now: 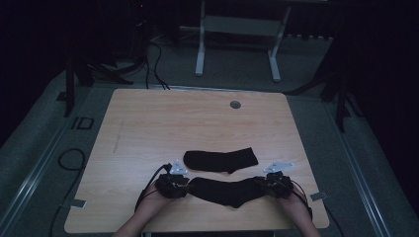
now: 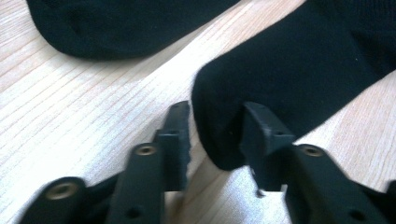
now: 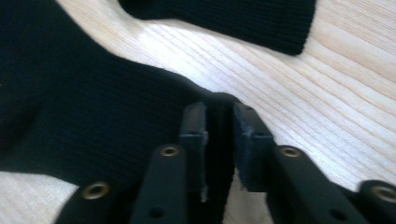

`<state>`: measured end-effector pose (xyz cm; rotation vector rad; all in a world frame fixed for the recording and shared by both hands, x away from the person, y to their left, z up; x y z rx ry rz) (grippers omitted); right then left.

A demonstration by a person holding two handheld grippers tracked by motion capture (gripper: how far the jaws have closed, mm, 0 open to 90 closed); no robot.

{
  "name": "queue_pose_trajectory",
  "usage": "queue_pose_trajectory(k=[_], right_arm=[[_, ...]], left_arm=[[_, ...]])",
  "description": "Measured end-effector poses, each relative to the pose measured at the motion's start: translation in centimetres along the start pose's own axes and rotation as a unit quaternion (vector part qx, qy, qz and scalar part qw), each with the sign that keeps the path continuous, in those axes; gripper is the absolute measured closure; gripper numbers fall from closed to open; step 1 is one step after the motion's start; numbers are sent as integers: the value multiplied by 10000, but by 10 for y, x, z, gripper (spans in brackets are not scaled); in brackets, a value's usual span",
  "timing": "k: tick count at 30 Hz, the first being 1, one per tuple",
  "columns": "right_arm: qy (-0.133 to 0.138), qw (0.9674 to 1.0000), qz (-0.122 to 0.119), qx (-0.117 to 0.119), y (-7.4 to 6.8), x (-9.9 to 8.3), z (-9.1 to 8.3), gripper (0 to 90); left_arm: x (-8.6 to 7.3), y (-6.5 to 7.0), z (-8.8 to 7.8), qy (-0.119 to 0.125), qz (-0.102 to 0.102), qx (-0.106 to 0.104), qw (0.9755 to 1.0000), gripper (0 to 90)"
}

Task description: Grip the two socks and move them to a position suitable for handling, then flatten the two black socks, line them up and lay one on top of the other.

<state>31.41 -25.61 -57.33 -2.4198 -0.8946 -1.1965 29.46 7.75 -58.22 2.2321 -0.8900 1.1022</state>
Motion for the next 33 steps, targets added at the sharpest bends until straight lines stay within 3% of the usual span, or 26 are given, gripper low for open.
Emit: queue_pose_trajectory(k=[3,5,10,17,23,33], right_arm=[[38,10000,-6,-4,-2,0,0,810],[53,10000,-20,-24,-3,-1,0,826],[159,9998,89,-27,-2,3,-4,853],[746,9968,257,90,3,31,-25,854],[1135,9933,182,76,6,60,-35,854],[1325,9911,139,55,17,99,-24,854]], left_arm=[[-1,1,0,3,21,-44,10000,804],[-2,1,0,33,-11,-42,10000,850],[2,0,-6,138,-96,-58,9998,870],[24,-6,-27,526,-95,47,9986,871],[45,-16,-39,722,-27,189,9972,871],[73,-41,-45,873,-151,371,9954,871]])
Point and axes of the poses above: each handheld gripper's, and its own axes: z roughly forward along the jaws, x roughly out of its top, y roughly to its right, the point moved 3 cm from there along z, roughly forward along the jaws, and after that the axes turned 15 degrees about y, right-handed, at the moved point
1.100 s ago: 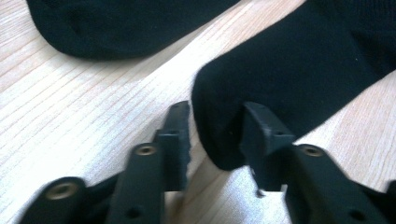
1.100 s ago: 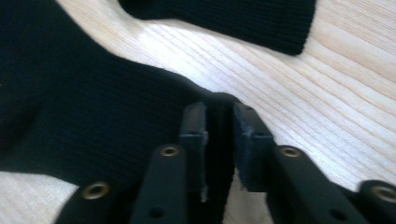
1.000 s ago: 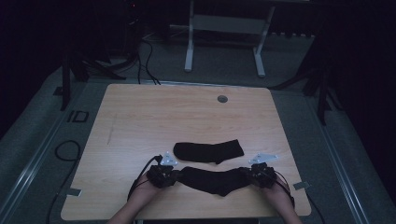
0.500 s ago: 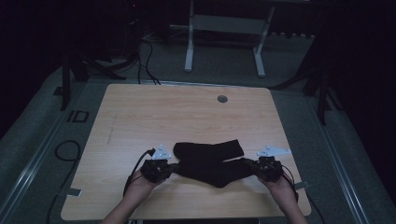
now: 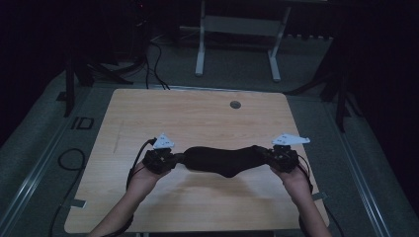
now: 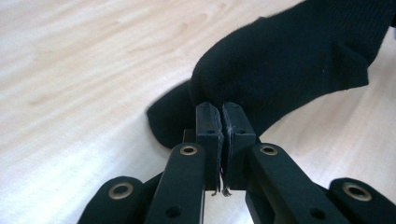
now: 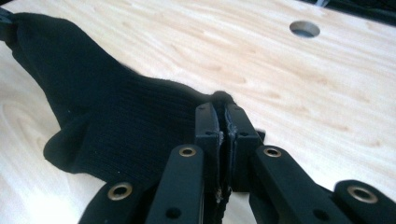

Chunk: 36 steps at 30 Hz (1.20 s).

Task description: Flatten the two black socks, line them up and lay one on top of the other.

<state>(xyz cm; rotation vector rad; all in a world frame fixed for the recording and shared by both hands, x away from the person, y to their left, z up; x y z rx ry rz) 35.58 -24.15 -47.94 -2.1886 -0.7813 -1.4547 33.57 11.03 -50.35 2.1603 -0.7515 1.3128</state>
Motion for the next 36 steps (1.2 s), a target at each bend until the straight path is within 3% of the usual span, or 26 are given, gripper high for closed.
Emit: queue_pose_trajectory(k=[5,8,12,16,21,23,31,33,36], right_arm=[[-50,9998,175,-51,11,6,19,853],[-177,9995,240,-97,14,2,31,853],[-364,9989,248,-133,16,-9,41,853],[-466,9981,365,-175,21,-20,46,852],[-664,9964,448,-283,31,-32,54,851],[-736,9956,490,-308,35,-38,59,851],[-951,9934,583,-274,40,-56,75,837],[-988,9927,638,-266,41,-61,78,811],[-978,9921,729,-307,43,-64,78,693]], left_arm=[[4,-12,5,-77,-36,112,9999,871],[2,-19,9,-137,-194,112,9997,871],[-4,-25,17,-246,-443,0,9987,871],[-10,-27,25,-337,-559,-125,9978,871],[-17,-25,38,-499,-436,-114,9977,870],[-19,-26,42,-521,-509,-160,9972,870],[-31,-33,54,-738,-466,-74,9962,866],[-35,-35,57,-809,-488,-63,9955,862],[-40,-37,60,-876,-454,36,9951,799]])
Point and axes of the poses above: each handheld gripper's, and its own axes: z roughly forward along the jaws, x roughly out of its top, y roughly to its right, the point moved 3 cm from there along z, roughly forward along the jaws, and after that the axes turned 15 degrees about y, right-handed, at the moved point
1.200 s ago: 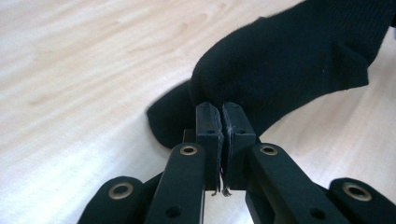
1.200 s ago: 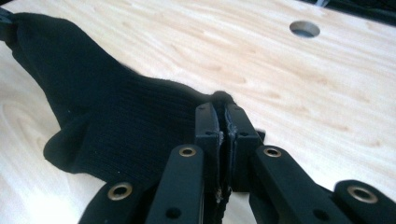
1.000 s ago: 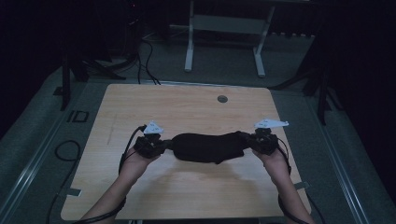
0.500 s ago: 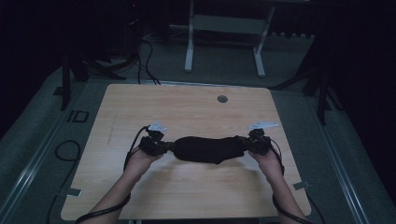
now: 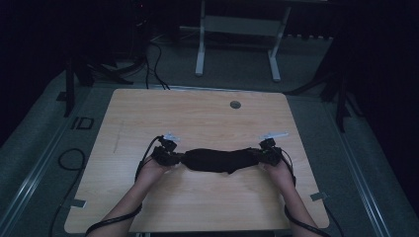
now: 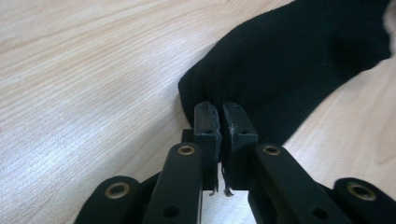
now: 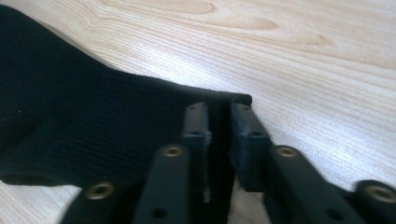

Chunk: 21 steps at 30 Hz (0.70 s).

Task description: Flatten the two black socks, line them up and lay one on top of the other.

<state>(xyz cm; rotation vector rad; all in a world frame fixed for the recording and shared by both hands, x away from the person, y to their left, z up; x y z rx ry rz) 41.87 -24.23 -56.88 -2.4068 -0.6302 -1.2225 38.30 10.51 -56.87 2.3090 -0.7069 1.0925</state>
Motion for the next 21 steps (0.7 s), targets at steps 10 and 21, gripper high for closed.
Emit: queue_pose_trajectory(k=[10,21], right_arm=[[422,9988,-149,-183,1,16,-27,825],[47,9997,-244,37,-11,-5,-4,853]], left_arm=[[16,16,-18,599,340,-20,9976,789],[-1,24,25,114,399,-63,9991,878]])
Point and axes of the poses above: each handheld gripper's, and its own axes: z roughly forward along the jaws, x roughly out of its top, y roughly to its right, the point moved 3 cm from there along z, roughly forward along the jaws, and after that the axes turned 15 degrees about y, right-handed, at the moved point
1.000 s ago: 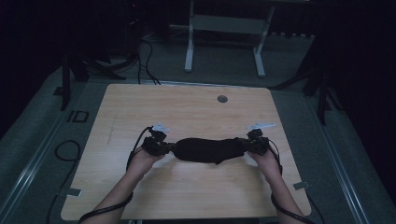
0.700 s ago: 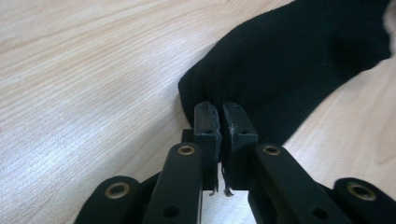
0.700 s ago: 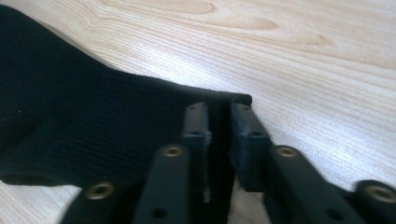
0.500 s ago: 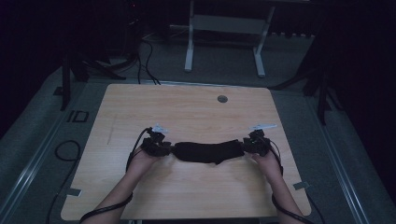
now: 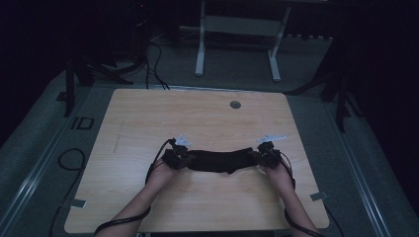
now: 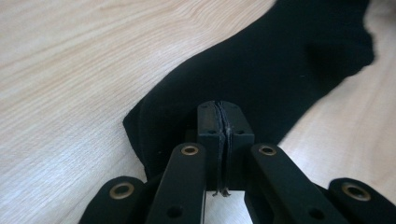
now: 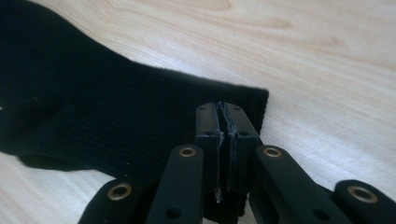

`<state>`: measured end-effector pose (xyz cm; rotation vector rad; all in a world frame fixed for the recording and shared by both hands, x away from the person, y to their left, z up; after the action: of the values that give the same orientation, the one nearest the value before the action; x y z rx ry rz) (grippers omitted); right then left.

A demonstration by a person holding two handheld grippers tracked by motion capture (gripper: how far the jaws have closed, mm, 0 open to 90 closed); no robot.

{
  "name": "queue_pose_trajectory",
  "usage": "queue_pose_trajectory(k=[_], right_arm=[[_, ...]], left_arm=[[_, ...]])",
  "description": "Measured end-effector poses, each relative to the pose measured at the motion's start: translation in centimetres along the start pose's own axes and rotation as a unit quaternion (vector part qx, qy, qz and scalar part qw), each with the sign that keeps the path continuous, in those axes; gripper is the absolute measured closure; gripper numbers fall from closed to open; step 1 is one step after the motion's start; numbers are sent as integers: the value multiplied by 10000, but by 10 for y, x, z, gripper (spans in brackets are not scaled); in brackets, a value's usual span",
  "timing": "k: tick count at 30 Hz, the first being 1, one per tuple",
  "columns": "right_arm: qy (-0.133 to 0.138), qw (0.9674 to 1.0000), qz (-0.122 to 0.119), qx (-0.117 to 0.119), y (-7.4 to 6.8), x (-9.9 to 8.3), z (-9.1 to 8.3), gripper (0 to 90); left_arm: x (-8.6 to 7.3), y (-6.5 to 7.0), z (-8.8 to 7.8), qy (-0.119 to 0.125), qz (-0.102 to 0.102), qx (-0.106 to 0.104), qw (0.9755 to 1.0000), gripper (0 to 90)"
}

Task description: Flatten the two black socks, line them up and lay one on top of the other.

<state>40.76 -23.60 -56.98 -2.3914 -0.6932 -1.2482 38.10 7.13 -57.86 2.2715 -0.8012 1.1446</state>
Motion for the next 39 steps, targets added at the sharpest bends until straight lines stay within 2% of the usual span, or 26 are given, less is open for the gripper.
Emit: queue_pose_trajectory(k=[2,8,13,17,19,21,22,23,25,27,30,32,33,34,35,36,39], right_arm=[[14,10000,11,-9,1,0,1,850],[-29,9999,-92,40,-4,2,9,820],[-1,9999,-98,112,-9,7,18,810],[-22,9998,-93,172,-10,11,24,780],[-23,9997,-14,244,-11,13,25,727],[-46,9996,-32,274,-12,14,25,694],[-45,9995,-51,297,-14,16,24,642],[28,9993,-165,324,-19,18,21,545],[69,9990,-221,377,-22,20,18,492],[132,9989,-214,397,-23,23,14,451],[231,9987,-195,407,-22,25,7,358],[338,9983,-105,465,-20,26,3,271],[338,9983,-105,465,-20,26,3,271],[342,9979,-99,546,-19,26,0,227],[379,9972,-215,611,-18,24,-5,176],[418,9972,-165,599,-18,23,-6,174],[458,9971,-221,570,-15,20,-10,138]], left_arm=[[-3,-3,1,35,-99,-21,9999,879],[-3,-9,-3,43,0,146,9999,891],[-2,-22,-5,46,-71,244,9997,889],[-3,-22,-7,26,51,232,9997,865],[-3,-21,-10,85,-11,165,9998,813],[-2,-20,-12,167,-36,95,9998,687],[0,-17,-17,345,-53,-22,9994,687],[1,-15,-19,415,-61,-47,9991,596],[4,-13,-23,515,-52,-55,9986,501],[5,-10,-29,619,-12,-67,9981,460],[5,-12,-36,747,-62,-50,9972,386],[3,-14,-39,850,-148,-89,9962,290],[3,-14,-39,850,-148,-89,9962,259],[0,-14,-41,946,-198,-47,9953,259],[-2,-14,-42,947,-179,-14,9953,167],[-4,-13,-42,917,-158,-1,9957,149],[-8,-9,-44,958,-65,32,9954,146]])
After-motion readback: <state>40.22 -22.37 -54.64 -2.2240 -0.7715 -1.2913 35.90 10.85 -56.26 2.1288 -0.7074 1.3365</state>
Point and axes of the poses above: each handheld gripper's, and its own axes: z roughly forward along the jaws, x roughly out of its top, y roughly to its right, the point moved 3 cm from there along z, roughly forward along the jaws, and after that the axes turned 15 degrees about y, right-handed, at the moved point
